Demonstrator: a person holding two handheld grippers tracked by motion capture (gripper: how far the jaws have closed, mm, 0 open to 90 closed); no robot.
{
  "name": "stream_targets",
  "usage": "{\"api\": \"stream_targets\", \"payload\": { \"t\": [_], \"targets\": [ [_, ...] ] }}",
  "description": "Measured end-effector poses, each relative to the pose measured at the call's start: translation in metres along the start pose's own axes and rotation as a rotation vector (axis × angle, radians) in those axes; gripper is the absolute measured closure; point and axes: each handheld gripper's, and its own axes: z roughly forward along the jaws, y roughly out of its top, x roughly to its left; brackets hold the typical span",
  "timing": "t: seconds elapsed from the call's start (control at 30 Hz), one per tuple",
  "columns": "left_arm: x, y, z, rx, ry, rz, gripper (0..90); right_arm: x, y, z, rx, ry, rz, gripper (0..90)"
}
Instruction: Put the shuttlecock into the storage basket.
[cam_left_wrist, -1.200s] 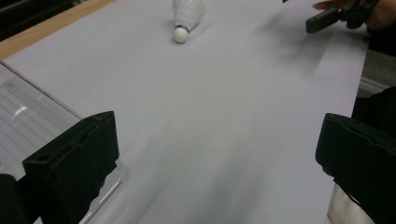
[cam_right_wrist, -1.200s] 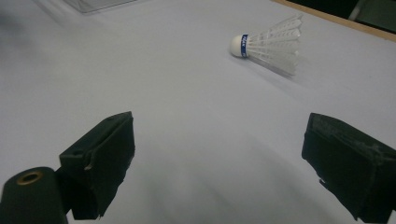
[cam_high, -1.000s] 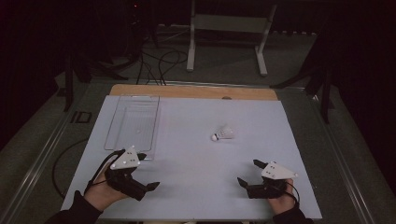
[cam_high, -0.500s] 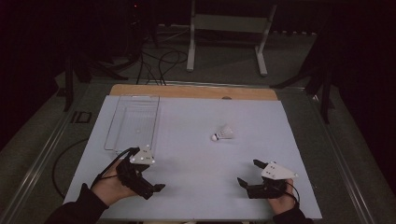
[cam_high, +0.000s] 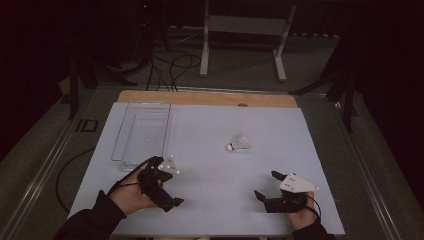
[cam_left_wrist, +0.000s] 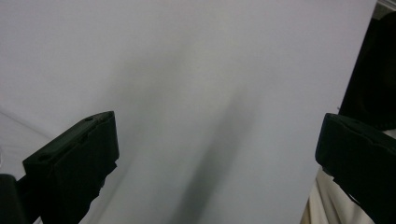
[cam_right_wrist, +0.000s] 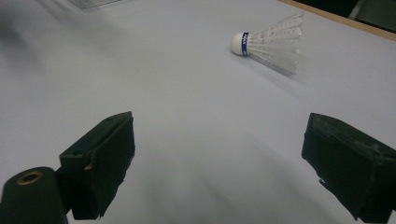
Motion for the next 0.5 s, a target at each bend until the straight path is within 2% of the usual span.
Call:
{"api": "stream_targets", "payload": {
  "t": [0.17,0.27,0.5],
  "targets": [
    [-0.004,0.009,0.005,0.026,-0.008,0.024,0.3,0.000,0.000,0.000,0.003,0.000,-0.001,9.4],
    [-0.005,0.015,0.008,0.021,-0.010,0.045,0.4,0.000,0.000,0.000,0.005,0.001,-0.003,9.4],
    [-0.005,0.028,0.016,0.049,-0.031,0.060,0.4,0.000,0.000,0.000,0.005,0.002,0.000,9.4]
  ]
}}
